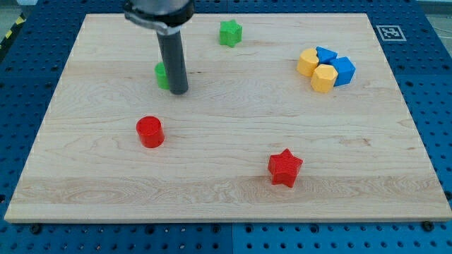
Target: Move the green circle near to the green star
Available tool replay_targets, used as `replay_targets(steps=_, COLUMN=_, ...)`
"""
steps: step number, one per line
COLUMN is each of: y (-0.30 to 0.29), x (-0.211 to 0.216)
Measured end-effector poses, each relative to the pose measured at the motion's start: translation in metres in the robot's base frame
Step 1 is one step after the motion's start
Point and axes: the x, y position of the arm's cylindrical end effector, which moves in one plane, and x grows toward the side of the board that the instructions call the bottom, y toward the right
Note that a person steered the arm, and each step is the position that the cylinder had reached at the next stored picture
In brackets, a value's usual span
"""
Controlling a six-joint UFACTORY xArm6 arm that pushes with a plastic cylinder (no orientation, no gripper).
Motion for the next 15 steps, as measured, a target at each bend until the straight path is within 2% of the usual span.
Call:
replay_targets(steps=1, y=0.001, x=0.034)
replay_targets(steps=2, y=-0.018, x=0.022)
replay_targets(steps=3, y=-0.018, x=-0.025)
replay_targets(steps=4, y=-0.019, x=-0.017)
replay_targets(steps=5, y=-0.051, x=-0.005)
replay_targets(steps=6, y=-0.069, x=-0.038)
replay_targets(steps=7, y=-0.030, x=-0.056)
replay_targets(steps=8, y=0.012, x=-0.055)
replay_targets(steps=9, y=0.016, x=-0.027)
replay_targets(steps=10, y=0.019, x=-0.056)
replay_targets(steps=12, y=0.027, x=-0.072)
replay_targets(steps=13, y=0.056, x=-0.060)
replay_targets(steps=14, y=0.081, x=-0.076)
replay_targets(steps=15, y=0.082, x=-0.083)
